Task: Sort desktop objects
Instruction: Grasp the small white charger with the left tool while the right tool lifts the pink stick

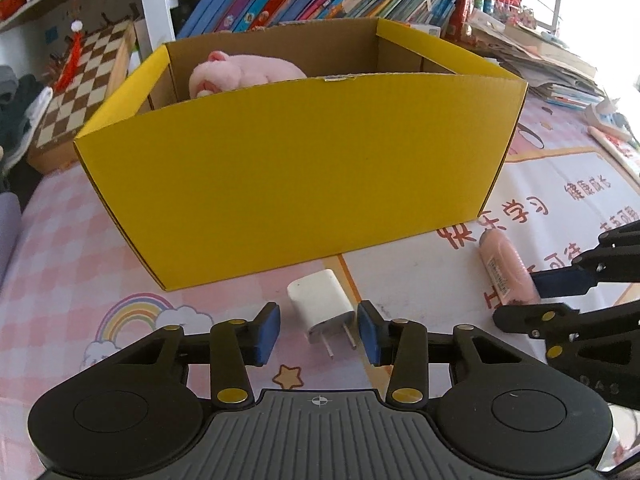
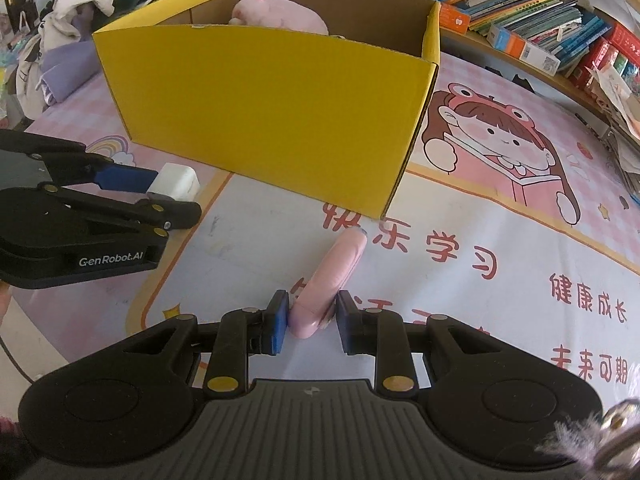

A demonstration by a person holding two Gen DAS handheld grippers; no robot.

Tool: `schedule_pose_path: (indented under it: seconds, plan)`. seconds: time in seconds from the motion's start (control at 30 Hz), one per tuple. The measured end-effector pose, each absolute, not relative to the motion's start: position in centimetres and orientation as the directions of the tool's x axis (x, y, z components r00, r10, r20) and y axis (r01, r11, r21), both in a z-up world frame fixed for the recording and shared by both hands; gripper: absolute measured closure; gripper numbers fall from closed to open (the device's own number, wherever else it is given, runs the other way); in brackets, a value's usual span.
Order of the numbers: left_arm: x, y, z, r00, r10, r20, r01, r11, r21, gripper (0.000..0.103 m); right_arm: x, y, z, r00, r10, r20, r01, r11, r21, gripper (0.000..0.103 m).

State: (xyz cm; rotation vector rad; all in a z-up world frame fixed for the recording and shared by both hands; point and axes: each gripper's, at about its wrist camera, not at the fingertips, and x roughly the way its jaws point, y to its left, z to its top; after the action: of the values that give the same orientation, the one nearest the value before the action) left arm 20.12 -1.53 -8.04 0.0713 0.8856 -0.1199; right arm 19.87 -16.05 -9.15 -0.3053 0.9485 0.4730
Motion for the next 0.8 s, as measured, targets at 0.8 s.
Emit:
schedule_pose_path:
  seconds: [0.8]
  plan:
    - [17.9, 0.1, -6.6, 0.632, -0.129, -0.764, 0.134, 0.989, -0.057, 0.071, 19.9, -17.0, -7.9, 0.485, 0.305, -0.82, -0.47, 0.881, 0.05, 0.08]
